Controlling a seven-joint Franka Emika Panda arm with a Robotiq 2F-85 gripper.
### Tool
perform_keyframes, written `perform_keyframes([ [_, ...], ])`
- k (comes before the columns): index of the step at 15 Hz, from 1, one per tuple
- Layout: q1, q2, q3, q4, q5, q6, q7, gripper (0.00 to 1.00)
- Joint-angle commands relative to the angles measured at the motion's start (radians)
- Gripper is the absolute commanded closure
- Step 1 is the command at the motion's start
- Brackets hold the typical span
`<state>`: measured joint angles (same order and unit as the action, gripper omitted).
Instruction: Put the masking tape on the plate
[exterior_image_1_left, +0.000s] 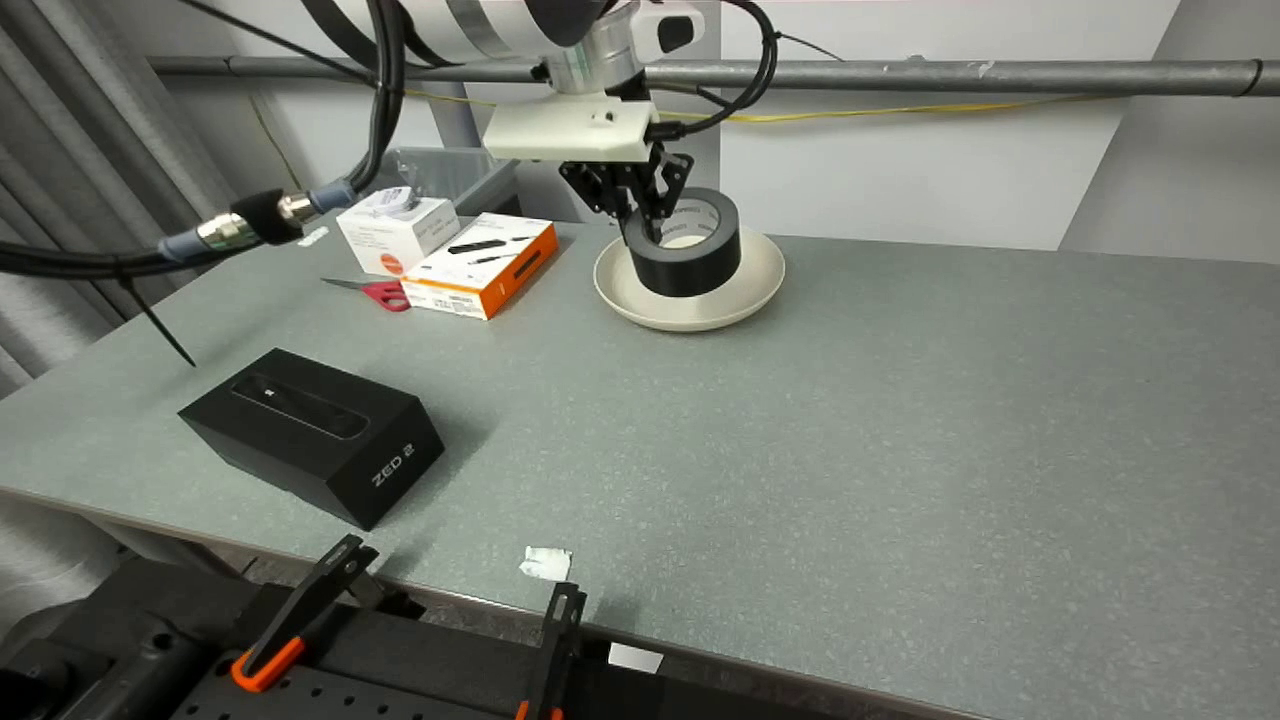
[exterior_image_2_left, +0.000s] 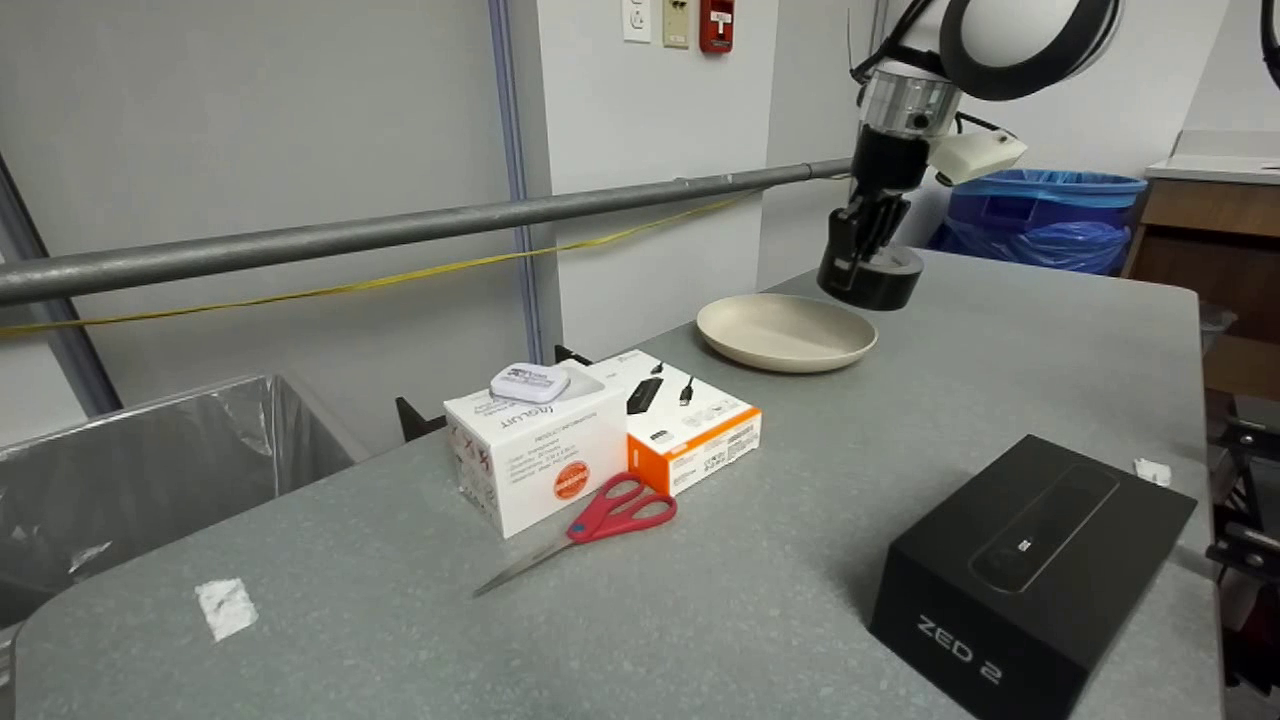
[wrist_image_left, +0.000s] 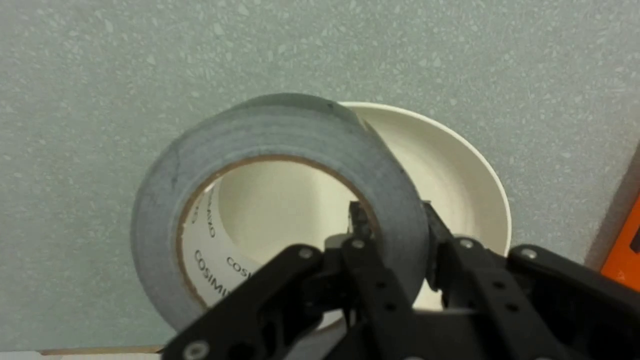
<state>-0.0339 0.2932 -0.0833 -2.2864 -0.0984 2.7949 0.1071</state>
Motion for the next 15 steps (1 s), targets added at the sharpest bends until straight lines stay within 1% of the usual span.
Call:
perform_keyframes([
  [1, -0.001, 0.117, 0.020, 0.156, 0.055, -0.003, -0.004, 0.94],
  [6, 0.008, 0.266, 0.018, 0.323, 0.072, -0.020, 0.021, 0.94],
  [7, 0.002, 0.293, 0.028, 0.350, 0.084, -0.028, 0.017, 0.94],
  [9, -0.009, 0.333, 0.045, 0.394, 0.110, -0.052, 0.008, 0.94],
  [15, -0.021, 0.410, 0.058, 0.485, 0.155, -0.095, 0.002, 0.94],
])
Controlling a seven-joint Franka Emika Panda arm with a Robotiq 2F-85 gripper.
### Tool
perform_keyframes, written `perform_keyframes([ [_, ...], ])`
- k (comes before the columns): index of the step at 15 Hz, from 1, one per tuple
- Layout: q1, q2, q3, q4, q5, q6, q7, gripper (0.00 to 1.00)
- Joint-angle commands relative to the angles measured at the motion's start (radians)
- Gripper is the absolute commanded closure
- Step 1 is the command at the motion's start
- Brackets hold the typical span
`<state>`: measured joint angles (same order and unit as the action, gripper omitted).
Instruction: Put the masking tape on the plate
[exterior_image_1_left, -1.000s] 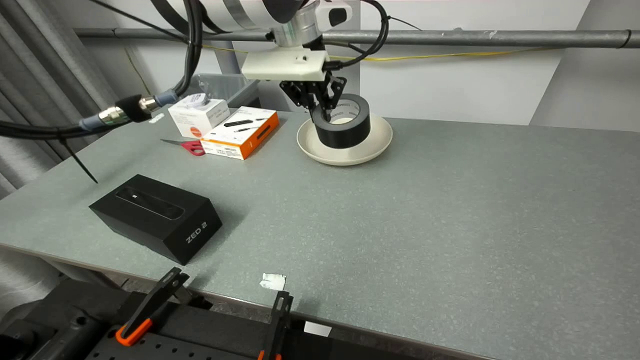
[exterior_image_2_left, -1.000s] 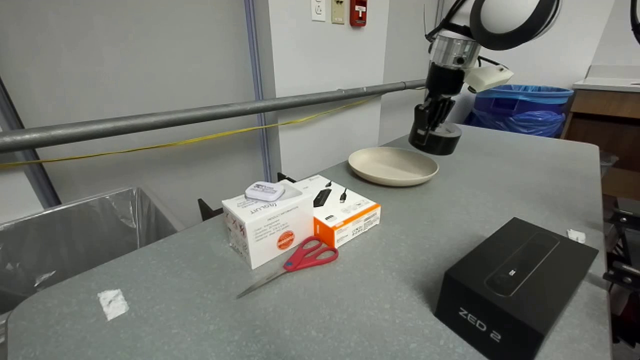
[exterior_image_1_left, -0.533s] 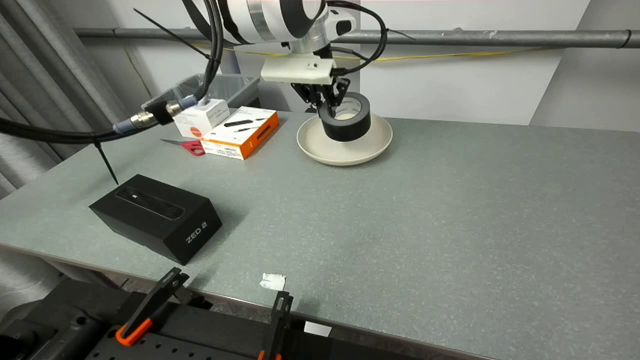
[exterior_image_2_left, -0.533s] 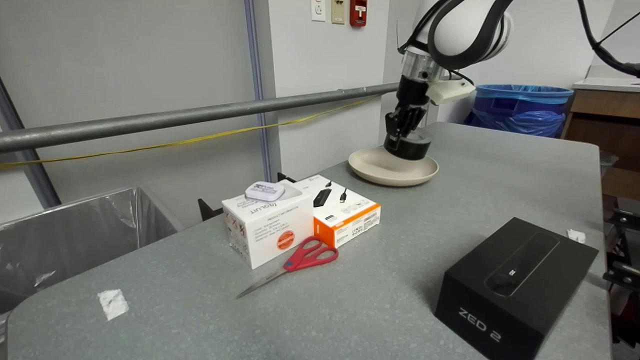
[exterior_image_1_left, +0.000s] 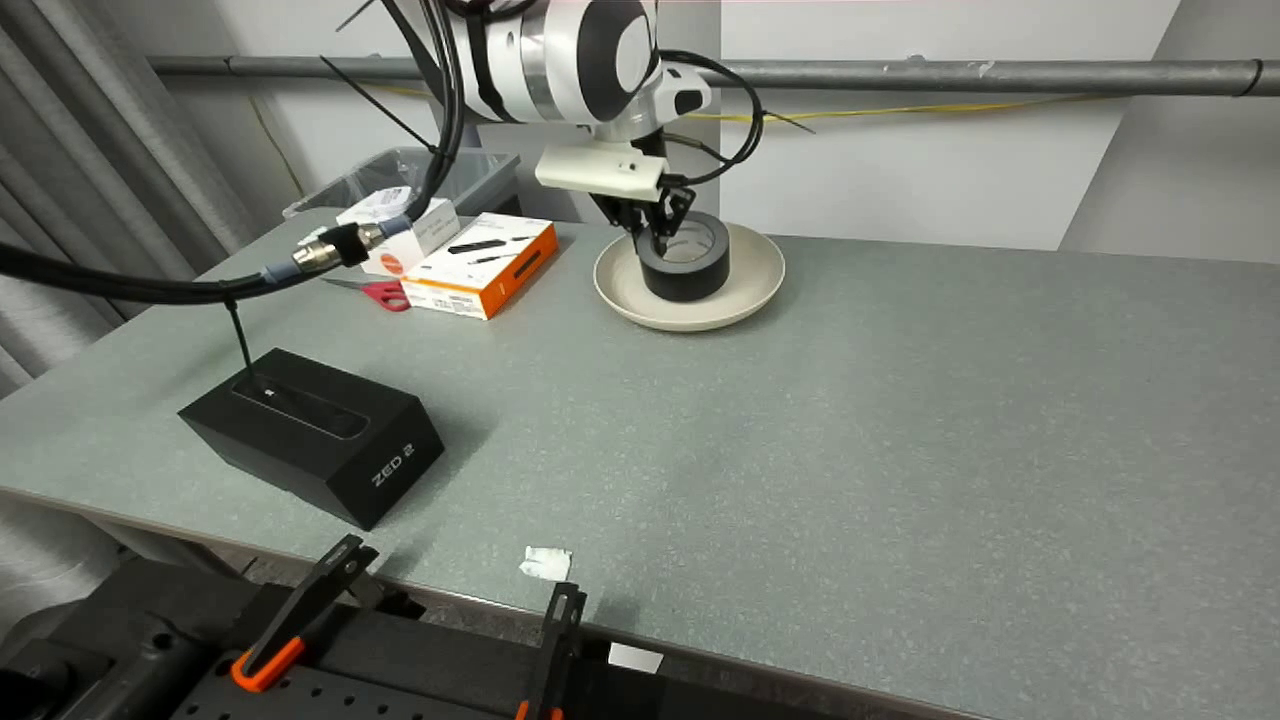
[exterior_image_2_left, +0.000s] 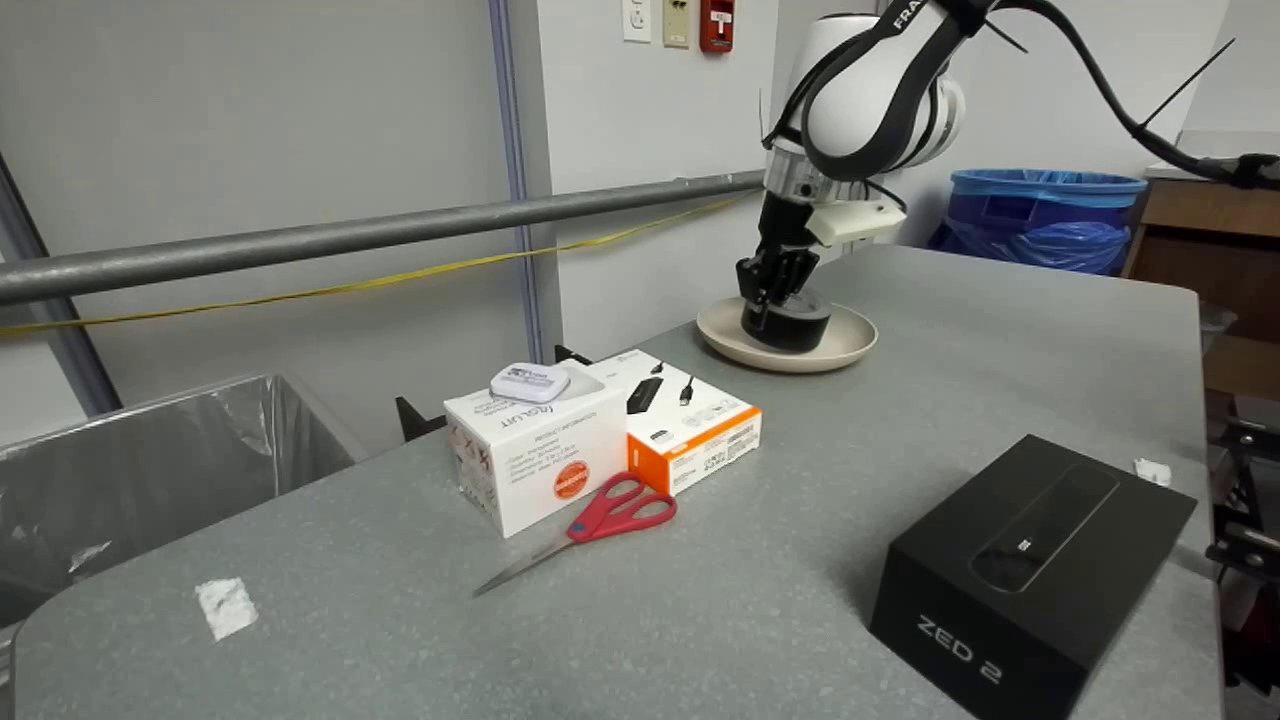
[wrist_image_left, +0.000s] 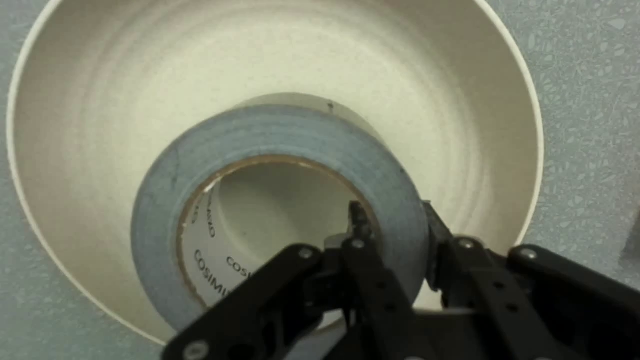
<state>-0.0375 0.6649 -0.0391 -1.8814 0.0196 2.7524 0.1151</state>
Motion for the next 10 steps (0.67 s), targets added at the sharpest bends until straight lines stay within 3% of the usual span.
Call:
perform_keyframes([
  [1, -0.019, 0.048, 0.014, 0.093, 0.045, -0.062, -0.003, 0.94],
  [2, -0.021, 0.054, 0.015, 0.104, 0.051, -0.074, -0.002, 0.49],
  [4, -0.023, 0.063, 0.014, 0.123, 0.057, -0.090, -0.002, 0.41],
  [9, -0.018, 0.056, 0.010, 0.142, 0.055, -0.092, 0.000, 0.03],
  [10, -0.016, 0.055, 0.009, 0.144, 0.052, -0.095, 0.000, 0.00],
])
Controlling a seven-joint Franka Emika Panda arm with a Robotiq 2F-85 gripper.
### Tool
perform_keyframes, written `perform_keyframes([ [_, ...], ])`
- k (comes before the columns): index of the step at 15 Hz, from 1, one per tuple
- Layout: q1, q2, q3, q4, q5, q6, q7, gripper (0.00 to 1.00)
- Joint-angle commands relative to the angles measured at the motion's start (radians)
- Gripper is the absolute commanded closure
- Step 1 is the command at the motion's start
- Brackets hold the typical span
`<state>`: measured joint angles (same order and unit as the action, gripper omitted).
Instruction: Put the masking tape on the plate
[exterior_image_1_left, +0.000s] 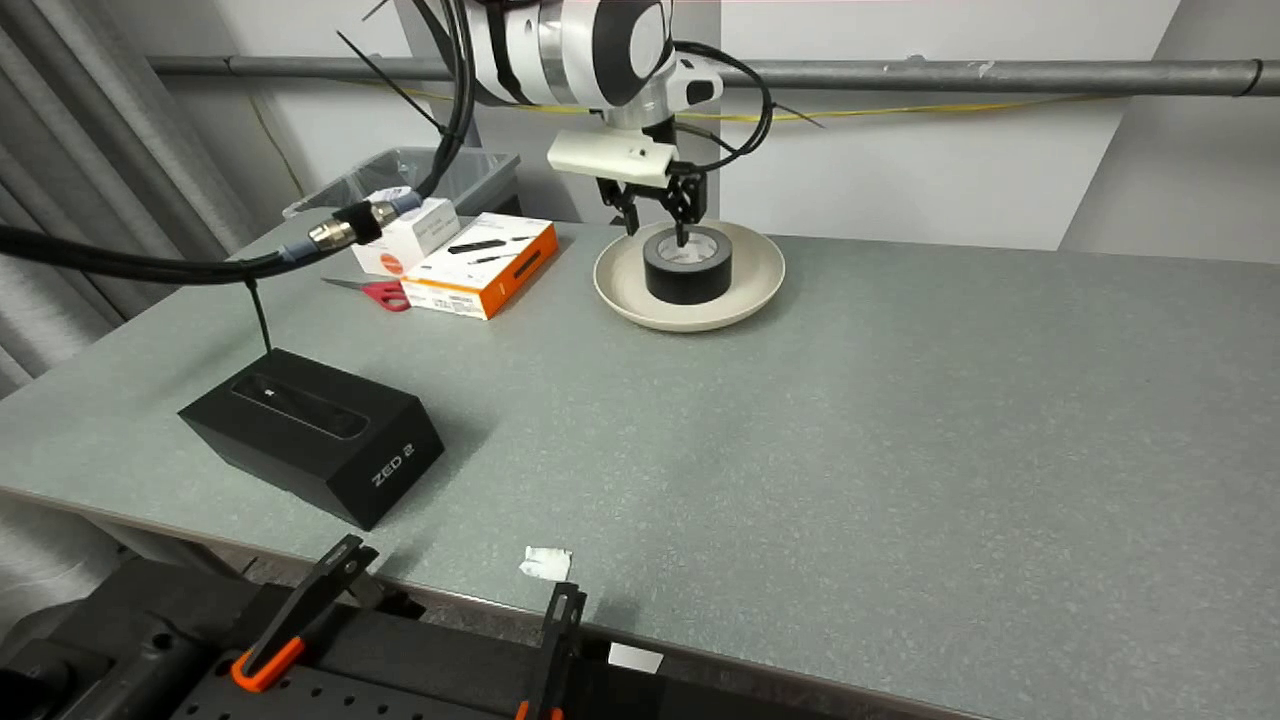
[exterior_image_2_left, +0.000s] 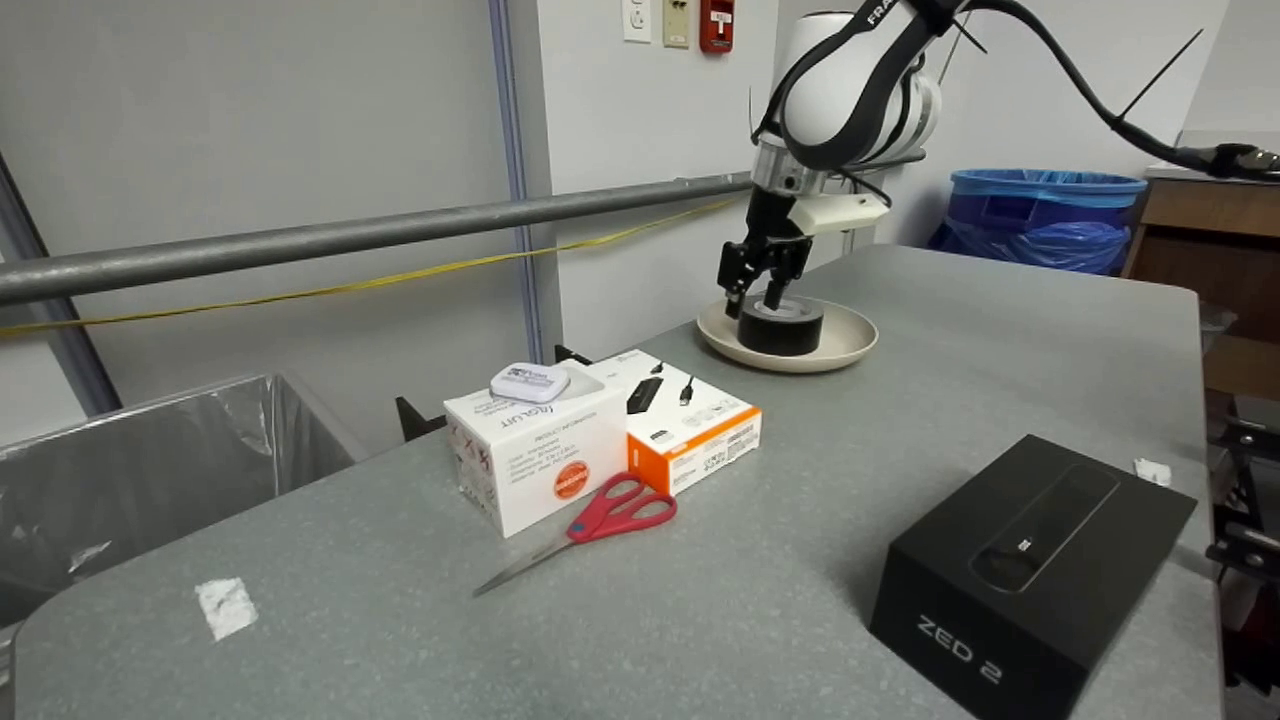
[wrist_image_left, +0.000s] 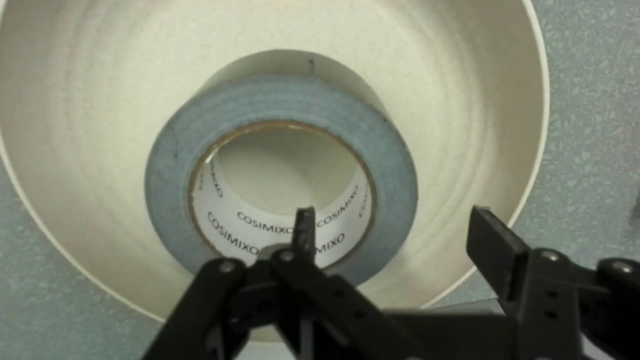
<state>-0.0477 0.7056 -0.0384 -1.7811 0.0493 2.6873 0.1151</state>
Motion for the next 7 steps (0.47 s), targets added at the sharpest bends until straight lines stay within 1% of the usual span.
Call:
perform_keyframes([
  [1, -0.003, 0.013, 0.005, 0.048, 0.020, -0.037, 0.003, 0.00],
  [3, -0.009, 0.010, 0.011, 0.055, 0.022, -0.059, -0.007, 0.00],
  [4, 0.004, 0.000, -0.004, 0.017, 0.005, -0.015, -0.004, 0.00],
  [7, 0.004, 0.000, -0.003, 0.024, 0.005, -0.026, -0.004, 0.00],
])
